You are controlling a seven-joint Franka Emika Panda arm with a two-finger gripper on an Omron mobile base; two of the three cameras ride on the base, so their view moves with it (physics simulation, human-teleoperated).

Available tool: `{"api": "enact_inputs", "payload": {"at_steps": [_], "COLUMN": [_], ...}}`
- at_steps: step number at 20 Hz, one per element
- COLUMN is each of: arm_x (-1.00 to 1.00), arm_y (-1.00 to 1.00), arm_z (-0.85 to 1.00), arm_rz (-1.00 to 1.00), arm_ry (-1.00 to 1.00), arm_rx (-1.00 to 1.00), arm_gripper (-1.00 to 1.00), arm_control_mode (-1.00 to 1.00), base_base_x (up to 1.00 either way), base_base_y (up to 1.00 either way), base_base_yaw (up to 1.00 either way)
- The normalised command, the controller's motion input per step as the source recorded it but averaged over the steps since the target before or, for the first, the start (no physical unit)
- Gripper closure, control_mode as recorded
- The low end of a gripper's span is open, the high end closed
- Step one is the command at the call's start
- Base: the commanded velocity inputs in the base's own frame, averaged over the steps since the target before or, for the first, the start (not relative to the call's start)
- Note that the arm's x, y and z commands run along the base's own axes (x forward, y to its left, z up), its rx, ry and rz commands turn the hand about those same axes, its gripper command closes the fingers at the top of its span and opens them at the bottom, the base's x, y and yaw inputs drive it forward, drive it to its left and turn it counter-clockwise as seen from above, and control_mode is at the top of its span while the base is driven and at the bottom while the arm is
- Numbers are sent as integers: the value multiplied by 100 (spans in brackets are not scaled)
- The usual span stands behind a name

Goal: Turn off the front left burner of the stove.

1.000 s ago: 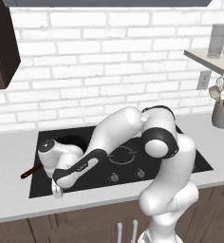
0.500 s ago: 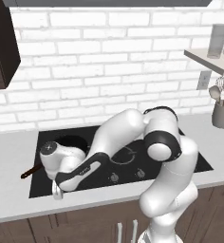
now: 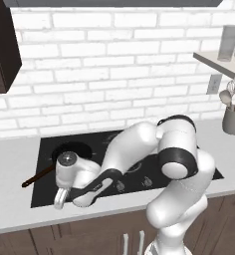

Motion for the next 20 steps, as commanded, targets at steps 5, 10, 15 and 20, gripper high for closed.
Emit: {"api": "enact_inputs", "payload": {"at_steps": [5,10,15,20], "arm_x": [-10,-8,0,-7], "arm_y": [-84,-82,-68,-74], "arm_z": [-19,-21,-20,-6], "arm_rz": [-53,-58,-67,-70], "arm_ry": [-7,-4,-1,5], "arm_rx": [18,18,15,21], "arm_gripper": [100,100,100,100], "arm_control_mode": [-100,-100,-100,-100], "base_base_x": [0,0,0,0], "base_base_y": [0,0,0,0], "base_base_yaw": [0,0,0,0]}}
